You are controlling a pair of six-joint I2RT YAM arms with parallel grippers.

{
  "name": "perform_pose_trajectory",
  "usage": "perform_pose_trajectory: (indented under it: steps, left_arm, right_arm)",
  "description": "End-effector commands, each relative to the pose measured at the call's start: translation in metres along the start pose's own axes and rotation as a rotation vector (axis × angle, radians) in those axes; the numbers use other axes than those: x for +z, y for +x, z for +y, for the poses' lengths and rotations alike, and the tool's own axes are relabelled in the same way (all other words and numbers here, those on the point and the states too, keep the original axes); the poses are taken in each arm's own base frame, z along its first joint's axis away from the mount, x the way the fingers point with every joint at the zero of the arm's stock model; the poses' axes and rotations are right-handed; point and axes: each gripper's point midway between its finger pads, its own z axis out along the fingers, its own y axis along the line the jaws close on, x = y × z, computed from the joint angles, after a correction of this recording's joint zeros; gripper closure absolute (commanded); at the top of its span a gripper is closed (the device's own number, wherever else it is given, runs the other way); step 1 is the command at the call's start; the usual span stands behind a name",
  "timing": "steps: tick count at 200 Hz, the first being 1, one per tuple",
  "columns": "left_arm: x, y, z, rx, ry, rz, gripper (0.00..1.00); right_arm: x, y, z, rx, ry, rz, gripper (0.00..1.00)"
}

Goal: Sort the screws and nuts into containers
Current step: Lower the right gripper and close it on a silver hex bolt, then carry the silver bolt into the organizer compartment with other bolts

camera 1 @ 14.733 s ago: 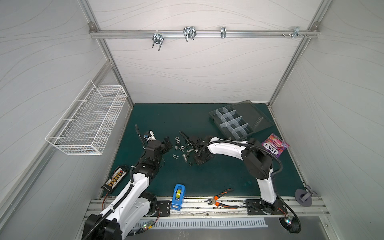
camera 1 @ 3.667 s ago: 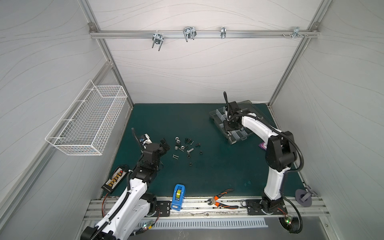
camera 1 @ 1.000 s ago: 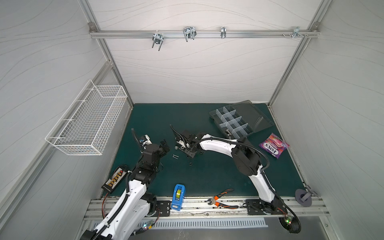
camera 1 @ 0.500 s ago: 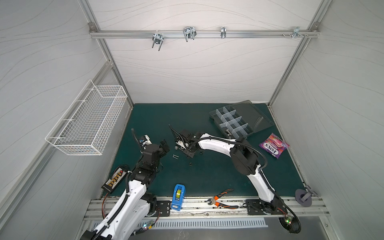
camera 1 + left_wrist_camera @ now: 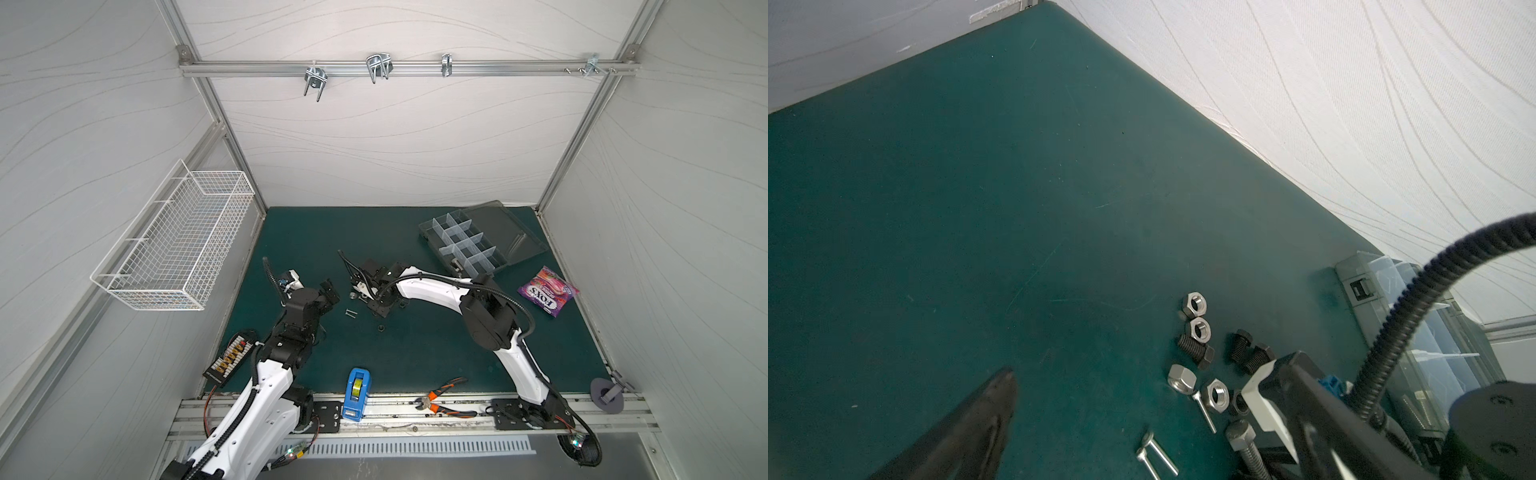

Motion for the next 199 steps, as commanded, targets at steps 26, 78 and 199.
perform_pose_trajectory:
  steps: [26,78,199]
  left_arm:
    - [-0.004,-0.015,-0.010,-0.031,0.029,-0.046,0.00]
    - [-0.001,-0.013,-0.008,-0.030,0.019,-0.037,0.00]
    - [-0.003,-0.017,-0.008,-0.021,0.011,-0.050,0.00]
  right_arm:
    - [0.025,0.022,0.010,-0.011,-0.043,0.116,0.83]
    - [0.009,0.019,0.007,0.011,-0.049,0.094,0.92]
    - [-0.087,0.011,-0.055,0.236,-0.020,-0.116,1.00]
